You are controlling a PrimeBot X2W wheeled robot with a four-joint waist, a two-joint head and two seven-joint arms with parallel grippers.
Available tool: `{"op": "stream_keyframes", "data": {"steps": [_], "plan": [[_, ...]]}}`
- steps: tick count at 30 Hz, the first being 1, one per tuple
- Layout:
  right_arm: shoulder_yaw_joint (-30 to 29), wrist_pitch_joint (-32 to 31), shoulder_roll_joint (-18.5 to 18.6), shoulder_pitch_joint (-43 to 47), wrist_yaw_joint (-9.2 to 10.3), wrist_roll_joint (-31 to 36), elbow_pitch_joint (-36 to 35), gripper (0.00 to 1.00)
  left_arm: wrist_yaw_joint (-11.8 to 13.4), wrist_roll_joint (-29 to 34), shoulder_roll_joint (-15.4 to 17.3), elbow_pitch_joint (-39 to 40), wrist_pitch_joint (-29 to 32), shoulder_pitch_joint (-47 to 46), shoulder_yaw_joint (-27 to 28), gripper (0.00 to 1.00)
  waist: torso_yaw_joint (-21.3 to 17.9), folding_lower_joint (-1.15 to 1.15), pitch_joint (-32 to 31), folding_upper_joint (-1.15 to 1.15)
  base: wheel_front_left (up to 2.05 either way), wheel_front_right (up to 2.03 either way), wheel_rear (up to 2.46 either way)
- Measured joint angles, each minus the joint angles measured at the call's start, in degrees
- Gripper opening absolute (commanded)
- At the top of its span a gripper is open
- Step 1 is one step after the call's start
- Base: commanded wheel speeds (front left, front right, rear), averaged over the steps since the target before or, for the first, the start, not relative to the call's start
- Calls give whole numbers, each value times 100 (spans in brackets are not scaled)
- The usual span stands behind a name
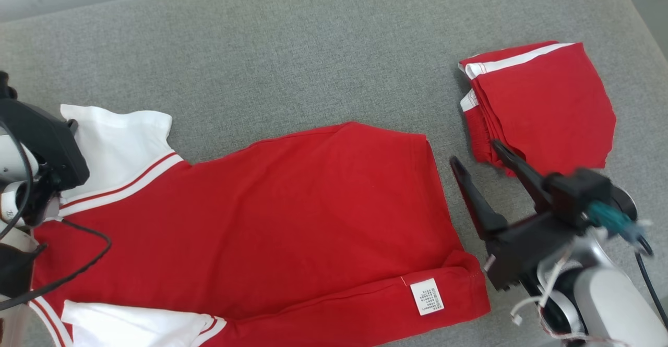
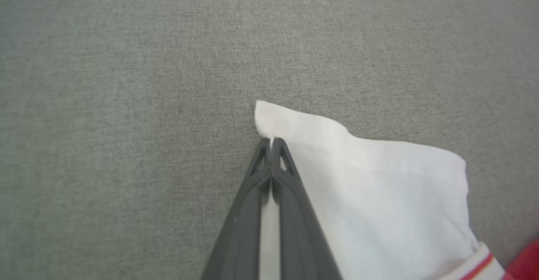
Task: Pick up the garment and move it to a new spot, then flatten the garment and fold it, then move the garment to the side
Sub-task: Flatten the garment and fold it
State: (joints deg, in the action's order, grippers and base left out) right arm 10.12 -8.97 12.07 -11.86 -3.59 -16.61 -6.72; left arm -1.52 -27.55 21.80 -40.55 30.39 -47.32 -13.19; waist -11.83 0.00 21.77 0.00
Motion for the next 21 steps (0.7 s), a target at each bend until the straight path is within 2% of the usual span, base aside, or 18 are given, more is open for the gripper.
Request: {"op": "stream_keyframes", "data": {"steps": [9,14,21], "plan": [[690,-1067,41,-944,-202,35,360,100,-53,-31,121,71,-1,-19,46,0,-15,0,133,0,0,0,0],[686,-1588,-111,-1307,-199,-87,765,100,-55,-32,116,59,-1,-119,43,0,-16,1,181,0,0,0,0],[681,-2198,-328,-1170,-189,-534,1002,100,-103,-32,99,32,-2,-135,0,0,33,0,178,0,0,0,0]]}}
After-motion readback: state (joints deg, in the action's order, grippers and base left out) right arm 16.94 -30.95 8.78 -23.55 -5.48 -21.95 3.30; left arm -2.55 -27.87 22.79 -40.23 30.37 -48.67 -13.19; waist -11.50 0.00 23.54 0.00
